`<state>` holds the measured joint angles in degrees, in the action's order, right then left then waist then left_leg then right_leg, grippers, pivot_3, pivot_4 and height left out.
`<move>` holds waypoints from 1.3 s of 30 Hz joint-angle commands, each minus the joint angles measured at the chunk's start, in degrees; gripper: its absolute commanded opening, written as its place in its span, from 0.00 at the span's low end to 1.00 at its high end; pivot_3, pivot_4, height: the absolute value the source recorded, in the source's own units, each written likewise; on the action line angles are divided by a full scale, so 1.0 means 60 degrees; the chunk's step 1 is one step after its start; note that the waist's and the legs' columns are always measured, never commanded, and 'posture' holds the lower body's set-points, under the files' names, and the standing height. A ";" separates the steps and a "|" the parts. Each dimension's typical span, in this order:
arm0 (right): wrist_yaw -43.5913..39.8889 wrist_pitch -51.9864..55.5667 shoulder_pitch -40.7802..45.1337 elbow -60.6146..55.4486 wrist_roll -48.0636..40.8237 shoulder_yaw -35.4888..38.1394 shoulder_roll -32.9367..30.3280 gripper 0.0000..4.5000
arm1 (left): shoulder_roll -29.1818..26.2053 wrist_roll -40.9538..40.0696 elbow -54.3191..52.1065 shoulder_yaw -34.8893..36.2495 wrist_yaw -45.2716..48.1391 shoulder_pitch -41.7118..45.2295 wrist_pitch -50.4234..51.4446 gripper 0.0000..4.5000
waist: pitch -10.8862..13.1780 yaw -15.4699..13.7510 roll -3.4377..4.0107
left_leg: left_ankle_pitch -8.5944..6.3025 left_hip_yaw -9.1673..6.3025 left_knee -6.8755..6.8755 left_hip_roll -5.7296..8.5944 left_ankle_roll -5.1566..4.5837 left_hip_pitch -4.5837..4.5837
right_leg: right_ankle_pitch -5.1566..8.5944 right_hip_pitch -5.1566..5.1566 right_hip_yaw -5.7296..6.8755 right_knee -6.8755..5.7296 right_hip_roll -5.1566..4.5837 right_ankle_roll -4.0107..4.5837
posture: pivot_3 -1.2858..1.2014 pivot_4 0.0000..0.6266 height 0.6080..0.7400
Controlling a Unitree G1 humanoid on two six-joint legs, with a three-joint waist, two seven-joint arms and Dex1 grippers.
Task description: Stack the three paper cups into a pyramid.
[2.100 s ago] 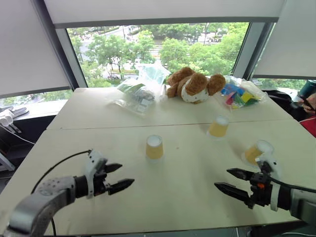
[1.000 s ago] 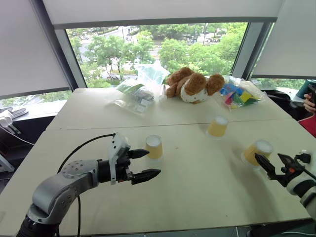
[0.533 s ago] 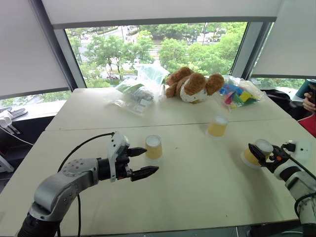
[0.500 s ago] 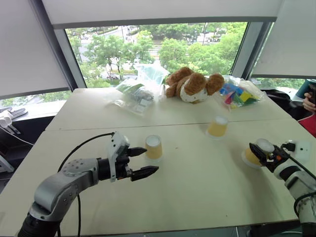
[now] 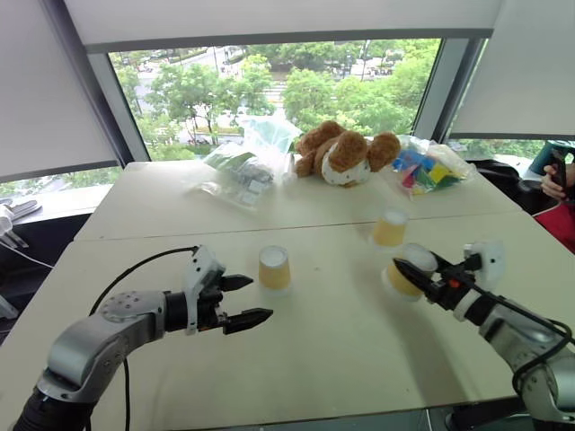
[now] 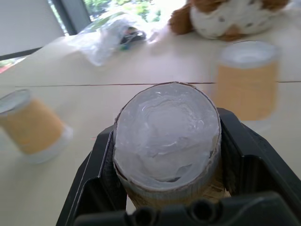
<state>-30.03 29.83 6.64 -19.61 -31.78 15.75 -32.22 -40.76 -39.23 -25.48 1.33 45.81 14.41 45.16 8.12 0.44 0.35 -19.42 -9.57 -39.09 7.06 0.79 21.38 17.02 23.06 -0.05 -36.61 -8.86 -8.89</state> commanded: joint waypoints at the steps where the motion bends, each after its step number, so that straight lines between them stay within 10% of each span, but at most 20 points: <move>1: -0.0080 -0.0152 0.0385 -0.0157 0.0281 -0.0678 0.0147 0.48 | -0.0105 0.0068 -0.0088 0.0209 0.0125 0.0043 -0.0270 1.00 | 0.0000 -0.0001 0.0000 | 0.0000 0.0000 0.0000 0.0004 0.0000 0.0001 | 0.0000 0.0001 0.0000 0.0000 -0.0004 0.0000 | 0.52 0.24 1.00; 8: -0.1082 -0.0516 0.0861 0.0744 0.0866 -0.1811 -0.0027 0.48 | -0.0125 0.0360 -0.0136 0.0121 0.0006 -0.0101 -0.0355 1.00 | 0.0000 0.0030 0.0000 | 0.0000 0.0001 0.0003 0.0003 0.0000 0.0002 | 0.0000 0.0015 -0.0001 -0.0023 -0.0003 0.0000 | 0.52 0.24 1.00; 13: -0.1235 -0.0752 0.1026 0.1164 0.1080 -0.1922 0.0082 0.99 | -0.0058 0.0464 -0.0168 0.0129 -0.0017 -0.0128 -0.0375 1.00 | 0.0000 0.0024 0.0000 | 0.0000 0.0001 0.0002 0.0002 0.0000 0.0002 | 0.0000 0.0018 -0.0001 -0.0029 -0.0003 0.0000 | 0.52 0.24 1.00; 25: -0.0791 0.1304 0.1974 -0.0452 -0.1417 0.0473 -0.0697 0.99 | 0.0010 -0.0041 0.0167 0.0593 0.0093 0.0282 -0.0173 1.00 | 0.0001 0.0014 -0.0001 | 0.0000 0.0001 -0.0002 0.0004 0.0000 0.0008 | 0.0000 0.0023 -0.0002 -0.0057 -0.0007 0.0001 | 0.52 0.24 1.00; 39: -0.1114 -0.3686 0.6348 0.8911 0.2268 -0.0961 0.0125 0.99 | 0.0252 0.0186 -0.0252 0.0546 -0.0459 0.0129 -0.0228 1.00 | 0.0002 0.0151 0.0001 | 0.0001 0.0023 0.0014 -0.0002 0.0001 0.0010 | 0.0001 0.0050 -0.0002 -0.0068 -0.0007 0.0000 | 0.52 0.24 1.00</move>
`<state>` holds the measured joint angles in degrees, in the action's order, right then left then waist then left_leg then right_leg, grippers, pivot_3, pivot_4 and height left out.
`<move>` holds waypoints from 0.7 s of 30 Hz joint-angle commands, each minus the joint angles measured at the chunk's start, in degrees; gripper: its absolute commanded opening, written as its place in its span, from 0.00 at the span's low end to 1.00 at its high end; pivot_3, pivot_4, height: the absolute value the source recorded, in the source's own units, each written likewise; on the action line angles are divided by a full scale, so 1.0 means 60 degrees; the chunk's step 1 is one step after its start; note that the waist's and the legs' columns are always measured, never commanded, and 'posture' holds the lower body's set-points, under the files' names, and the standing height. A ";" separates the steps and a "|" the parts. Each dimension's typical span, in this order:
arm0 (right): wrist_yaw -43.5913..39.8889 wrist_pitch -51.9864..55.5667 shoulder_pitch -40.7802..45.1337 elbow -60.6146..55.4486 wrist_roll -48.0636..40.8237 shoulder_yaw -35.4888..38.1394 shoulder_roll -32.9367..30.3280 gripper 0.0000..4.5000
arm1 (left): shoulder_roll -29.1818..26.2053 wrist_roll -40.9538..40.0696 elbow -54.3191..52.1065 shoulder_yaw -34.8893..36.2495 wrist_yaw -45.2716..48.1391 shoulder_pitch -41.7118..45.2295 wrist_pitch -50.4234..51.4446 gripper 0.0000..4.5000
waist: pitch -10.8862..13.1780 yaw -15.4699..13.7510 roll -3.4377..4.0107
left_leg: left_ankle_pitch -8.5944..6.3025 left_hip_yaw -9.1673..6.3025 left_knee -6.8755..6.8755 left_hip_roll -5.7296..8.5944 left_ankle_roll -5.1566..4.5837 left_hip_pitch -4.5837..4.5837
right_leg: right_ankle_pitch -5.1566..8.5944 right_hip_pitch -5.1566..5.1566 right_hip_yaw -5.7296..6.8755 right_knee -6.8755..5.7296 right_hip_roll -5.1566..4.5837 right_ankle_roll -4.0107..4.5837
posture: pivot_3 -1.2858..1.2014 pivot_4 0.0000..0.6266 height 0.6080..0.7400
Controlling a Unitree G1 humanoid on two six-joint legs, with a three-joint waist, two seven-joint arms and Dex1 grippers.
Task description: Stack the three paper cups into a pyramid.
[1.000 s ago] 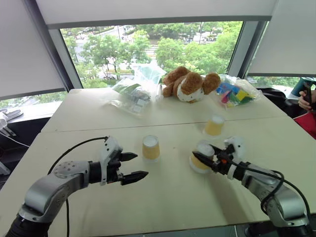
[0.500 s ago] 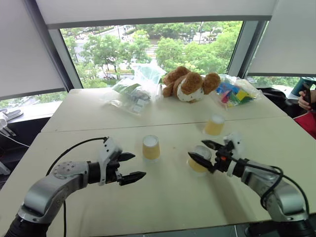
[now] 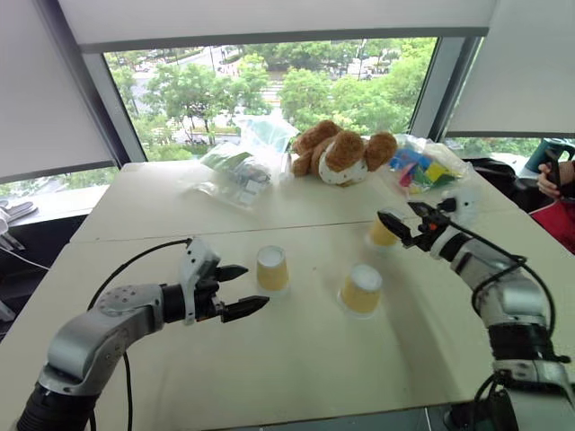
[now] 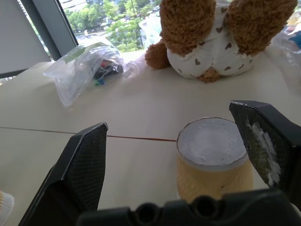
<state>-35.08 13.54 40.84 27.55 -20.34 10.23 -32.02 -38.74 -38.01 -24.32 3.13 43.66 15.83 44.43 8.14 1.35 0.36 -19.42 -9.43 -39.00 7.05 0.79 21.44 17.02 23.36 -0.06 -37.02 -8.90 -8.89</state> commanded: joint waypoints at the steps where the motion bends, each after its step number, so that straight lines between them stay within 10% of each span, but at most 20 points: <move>1: -0.0369 -0.1205 0.0839 0.1483 0.0451 -0.0080 0.0132 0.99 | -0.0094 -0.0029 -0.0499 0.0282 -0.0136 -0.0167 -0.0093 1.00 | 0.0000 -0.0006 0.0000 | 0.0000 -0.0003 -0.0001 0.0000 0.0000 0.0001 | 0.0000 0.0000 0.0000 -0.0001 0.0000 0.0000 | 0.52 0.24 1.00; 21: -0.0510 -0.3343 0.2098 0.4337 0.1057 0.0262 0.0382 0.99 | -0.0044 0.0033 -0.0767 0.0297 -0.0491 -0.0658 -0.0205 1.00 | 0.0000 0.0089 0.0000 | 0.0001 -0.0005 -0.0005 0.0002 0.0001 0.0001 | 0.0000 -0.0004 -0.0001 -0.0004 0.0001 0.0000 | 0.52 0.24 1.00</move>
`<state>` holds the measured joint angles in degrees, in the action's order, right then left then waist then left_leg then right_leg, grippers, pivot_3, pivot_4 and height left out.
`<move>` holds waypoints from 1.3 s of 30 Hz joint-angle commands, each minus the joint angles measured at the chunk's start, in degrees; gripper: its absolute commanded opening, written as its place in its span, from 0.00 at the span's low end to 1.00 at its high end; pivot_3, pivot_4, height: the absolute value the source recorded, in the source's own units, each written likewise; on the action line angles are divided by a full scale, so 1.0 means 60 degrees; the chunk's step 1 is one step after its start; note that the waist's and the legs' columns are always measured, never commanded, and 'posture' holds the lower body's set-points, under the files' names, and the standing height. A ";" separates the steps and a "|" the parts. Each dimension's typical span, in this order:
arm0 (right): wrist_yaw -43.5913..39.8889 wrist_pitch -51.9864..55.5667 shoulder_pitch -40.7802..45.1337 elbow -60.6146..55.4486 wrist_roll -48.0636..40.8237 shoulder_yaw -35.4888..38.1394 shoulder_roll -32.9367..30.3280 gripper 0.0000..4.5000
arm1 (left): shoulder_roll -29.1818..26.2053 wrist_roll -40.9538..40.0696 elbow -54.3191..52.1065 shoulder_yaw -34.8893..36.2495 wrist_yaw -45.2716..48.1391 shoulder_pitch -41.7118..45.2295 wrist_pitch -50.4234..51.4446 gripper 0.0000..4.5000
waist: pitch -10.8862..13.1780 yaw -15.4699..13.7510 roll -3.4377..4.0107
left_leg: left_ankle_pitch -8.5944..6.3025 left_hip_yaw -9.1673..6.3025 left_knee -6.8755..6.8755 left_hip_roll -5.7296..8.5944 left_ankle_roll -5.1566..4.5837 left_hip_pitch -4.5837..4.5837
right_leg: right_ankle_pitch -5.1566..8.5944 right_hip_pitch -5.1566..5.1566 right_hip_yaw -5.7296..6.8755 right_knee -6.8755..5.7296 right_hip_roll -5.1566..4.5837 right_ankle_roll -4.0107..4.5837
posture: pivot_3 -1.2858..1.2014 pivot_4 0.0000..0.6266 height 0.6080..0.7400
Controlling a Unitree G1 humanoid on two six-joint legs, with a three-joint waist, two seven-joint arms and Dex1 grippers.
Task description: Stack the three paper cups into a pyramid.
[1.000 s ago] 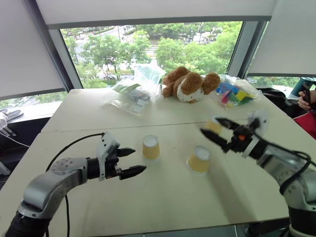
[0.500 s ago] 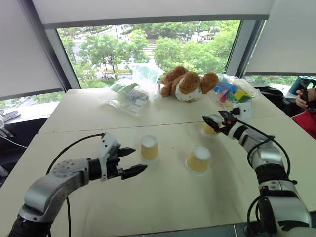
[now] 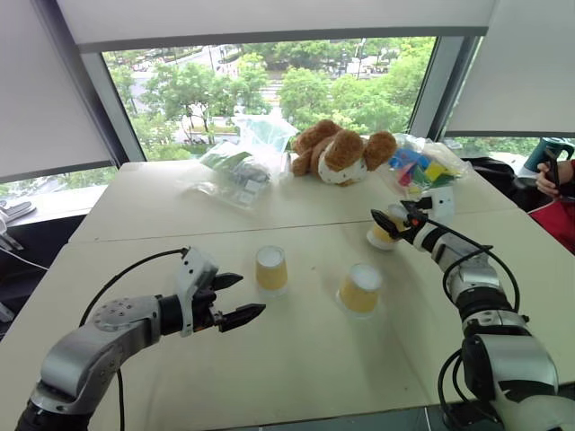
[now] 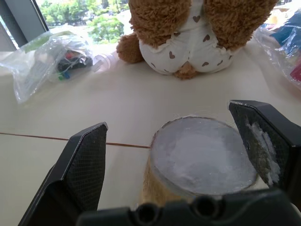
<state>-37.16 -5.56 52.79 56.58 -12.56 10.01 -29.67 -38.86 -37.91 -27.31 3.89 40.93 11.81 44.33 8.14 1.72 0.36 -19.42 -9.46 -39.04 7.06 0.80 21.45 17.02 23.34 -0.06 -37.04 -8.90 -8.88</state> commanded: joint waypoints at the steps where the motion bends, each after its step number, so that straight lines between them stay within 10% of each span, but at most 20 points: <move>1: -0.0192 -0.0137 0.0069 -0.0582 -0.0250 0.0302 -0.0010 0.99 | -0.0021 0.0022 -0.0262 0.0164 -0.0033 0.0012 -0.0195 1.00 | 0.0000 0.0051 0.0000 | 0.0000 -0.0002 0.0000 0.0000 0.0000 0.0000 | 0.0000 0.0000 0.0000 -0.0001 0.0000 0.0000 | 0.52 0.24 1.00; 19: -0.0252 0.0411 0.0182 0.0211 -0.0100 0.0362 0.0298 0.99 | 0.0043 0.0245 -0.0118 0.0080 0.0030 0.0040 -0.0355 1.00 | 0.0000 0.0146 0.0000 | 0.0000 -0.0002 0.0003 0.0001 0.0000 0.0001 | 0.0000 0.0004 0.0000 -0.0003 -0.0001 0.0000 | 0.52 0.24 1.00; 24: -0.0153 0.0219 0.0306 0.0412 -0.0099 0.0447 0.0346 0.58 | 0.0030 0.0274 -0.0123 0.0089 0.0033 0.0000 -0.0379 1.00 | 0.0000 0.0159 0.0000 | 0.0000 -0.0002 0.0003 0.0001 0.0000 0.0000 | 0.0000 0.0004 0.0001 -0.0005 -0.0001 0.0000 | 0.52 0.24 1.00; 28: -0.0206 0.0142 0.0235 0.0188 -0.0126 0.0484 0.0303 0.55 | 0.0032 0.0287 -0.0109 0.0078 0.0062 -0.0009 -0.0392 1.00 | 0.0000 0.0155 0.0000 | 0.0000 -0.0002 0.0003 0.0001 0.0000 0.0000 | 0.0000 0.0004 0.0000 -0.0005 0.0000 0.0000 | 0.52 0.24 1.00; 39: -0.1246 0.4813 -0.5282 -0.9796 -0.2247 0.0881 -0.1438 0.55 | -0.0166 0.0262 0.0101 0.0147 0.0488 -0.0098 -0.0448 1.00 | 0.0001 -0.0090 0.0004 | -0.0001 -0.0019 -0.0004 0.0014 0.0000 0.0011 | 0.0000 0.0009 -0.0003 -0.0013 -0.0006 0.0000 | 0.52 0.24 1.00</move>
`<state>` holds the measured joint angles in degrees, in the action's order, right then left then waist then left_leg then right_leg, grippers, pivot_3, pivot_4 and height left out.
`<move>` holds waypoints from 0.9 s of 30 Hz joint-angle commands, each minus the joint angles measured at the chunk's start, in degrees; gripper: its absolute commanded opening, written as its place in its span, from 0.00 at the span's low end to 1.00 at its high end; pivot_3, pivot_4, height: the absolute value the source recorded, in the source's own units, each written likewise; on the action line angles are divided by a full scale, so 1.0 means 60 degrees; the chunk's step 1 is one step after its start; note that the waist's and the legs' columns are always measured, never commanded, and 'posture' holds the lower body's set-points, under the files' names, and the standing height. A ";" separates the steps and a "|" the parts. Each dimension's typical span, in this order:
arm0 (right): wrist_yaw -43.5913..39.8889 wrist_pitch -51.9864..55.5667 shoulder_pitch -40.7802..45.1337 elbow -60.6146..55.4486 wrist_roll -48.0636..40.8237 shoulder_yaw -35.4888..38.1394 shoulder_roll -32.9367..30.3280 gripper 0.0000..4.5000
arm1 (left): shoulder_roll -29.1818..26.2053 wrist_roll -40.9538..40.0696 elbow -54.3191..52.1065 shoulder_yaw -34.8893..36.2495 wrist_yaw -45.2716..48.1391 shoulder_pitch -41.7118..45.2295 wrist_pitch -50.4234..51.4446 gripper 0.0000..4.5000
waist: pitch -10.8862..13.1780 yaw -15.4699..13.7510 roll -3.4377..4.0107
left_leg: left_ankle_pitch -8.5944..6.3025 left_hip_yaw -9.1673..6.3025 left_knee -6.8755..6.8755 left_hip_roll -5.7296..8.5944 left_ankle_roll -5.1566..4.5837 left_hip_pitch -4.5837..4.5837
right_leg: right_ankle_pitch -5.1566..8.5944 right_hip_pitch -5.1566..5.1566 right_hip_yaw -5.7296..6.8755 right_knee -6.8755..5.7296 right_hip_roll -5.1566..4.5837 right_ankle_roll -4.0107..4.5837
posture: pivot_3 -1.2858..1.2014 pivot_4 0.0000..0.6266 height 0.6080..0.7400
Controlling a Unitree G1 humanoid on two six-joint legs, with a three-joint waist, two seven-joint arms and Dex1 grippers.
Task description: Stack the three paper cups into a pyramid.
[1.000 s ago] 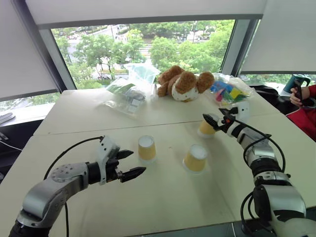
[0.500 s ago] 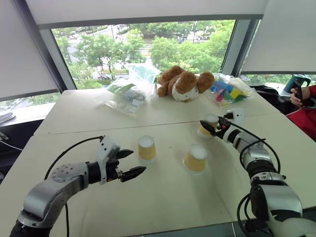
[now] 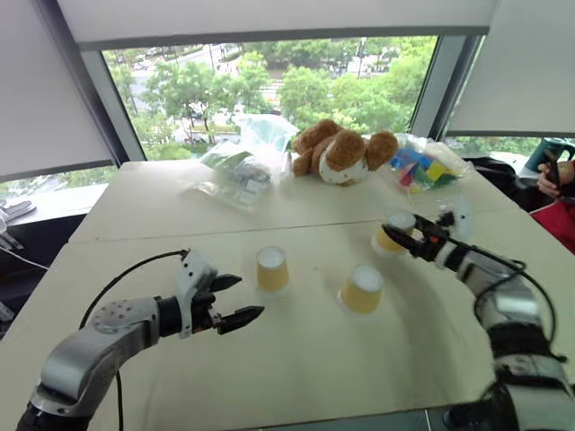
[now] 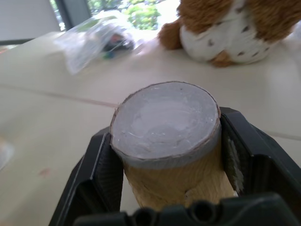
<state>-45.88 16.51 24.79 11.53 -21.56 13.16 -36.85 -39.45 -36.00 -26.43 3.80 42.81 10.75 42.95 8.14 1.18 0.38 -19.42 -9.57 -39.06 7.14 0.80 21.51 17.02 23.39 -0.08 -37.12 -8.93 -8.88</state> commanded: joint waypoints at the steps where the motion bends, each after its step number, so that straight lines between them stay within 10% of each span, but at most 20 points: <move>1: 0.0305 0.1474 -0.1036 -0.2876 -0.0928 0.0460 -0.0276 0.55 | -0.0065 -0.0043 0.0010 0.0129 0.0217 0.0110 -0.0230 1.00 | 0.0000 -0.0003 0.0000 | 0.0000 0.0006 -0.0006 0.0000 0.0000 -0.0004 | 0.0000 0.0003 -0.0009 0.0006 0.0001 0.0000 | 0.52 0.24 1.00; 27: 0.1227 0.2047 -0.3581 -0.5008 -0.1369 0.0503 0.0221 0.55 | 0.0036 0.0089 0.0502 -0.0386 0.0639 0.0670 -0.0322 1.00 | -0.0001 -0.0092 -0.0001 | 0.0002 0.0005 -0.0006 0.0003 0.0004 -0.0020 | 0.0000 0.0002 -0.0029 0.0007 0.0007 -0.0001 | 0.52 0.24 1.00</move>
<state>-38.12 30.24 3.36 -16.73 -30.08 16.05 -35.28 -39.21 -35.50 -22.55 1.13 46.16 14.10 41.94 8.14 0.63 0.38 -19.41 -9.54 -39.09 7.16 0.82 21.39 17.02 23.40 -0.25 -37.08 -8.89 -8.89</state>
